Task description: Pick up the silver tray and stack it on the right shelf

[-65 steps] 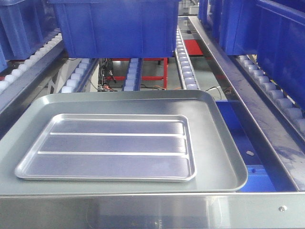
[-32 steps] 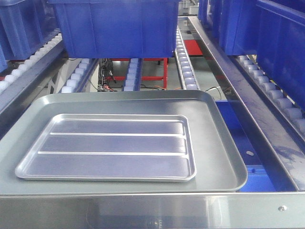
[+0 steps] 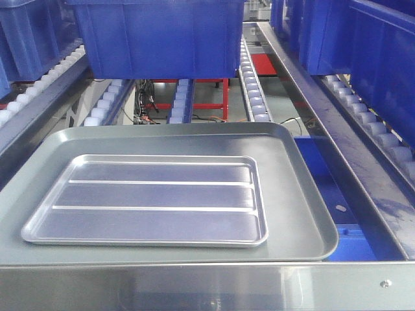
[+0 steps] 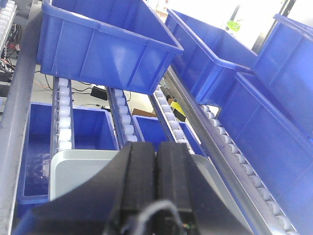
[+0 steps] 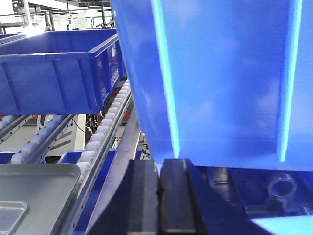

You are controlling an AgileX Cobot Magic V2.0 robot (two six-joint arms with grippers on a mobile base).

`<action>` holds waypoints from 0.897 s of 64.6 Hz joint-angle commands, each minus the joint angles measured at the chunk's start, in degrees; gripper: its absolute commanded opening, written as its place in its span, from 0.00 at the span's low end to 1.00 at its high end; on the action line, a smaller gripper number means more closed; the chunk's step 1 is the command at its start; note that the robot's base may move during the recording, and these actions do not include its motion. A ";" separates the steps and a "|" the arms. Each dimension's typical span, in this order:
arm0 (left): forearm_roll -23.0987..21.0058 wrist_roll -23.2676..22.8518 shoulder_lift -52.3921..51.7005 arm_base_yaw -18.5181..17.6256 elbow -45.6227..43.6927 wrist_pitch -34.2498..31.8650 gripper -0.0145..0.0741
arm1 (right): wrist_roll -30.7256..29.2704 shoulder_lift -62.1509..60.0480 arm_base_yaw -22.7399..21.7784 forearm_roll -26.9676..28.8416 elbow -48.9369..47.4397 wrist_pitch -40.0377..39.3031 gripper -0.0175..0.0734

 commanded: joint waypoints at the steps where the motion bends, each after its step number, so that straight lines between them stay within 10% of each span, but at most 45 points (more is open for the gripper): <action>1: 0.08 0.08 0.37 -0.28 -1.51 -4.95 0.05 | -0.55 -1.07 -0.40 0.10 -0.03 -5.61 0.25; 37: 0.79 0.08 -1.34 0.62 0.11 -8.61 0.05 | -0.55 -1.07 -0.40 0.10 -0.03 -5.61 0.25; 46: 1.12 0.08 -8.53 7.92 6.80 -19.24 0.05 | -0.55 -1.07 -0.40 0.10 -0.03 -5.61 0.25; 58: 4.47 3.68 -17.37 19.50 14.47 -16.10 0.05 | -0.55 -1.07 -0.40 0.10 -0.03 -5.61 0.25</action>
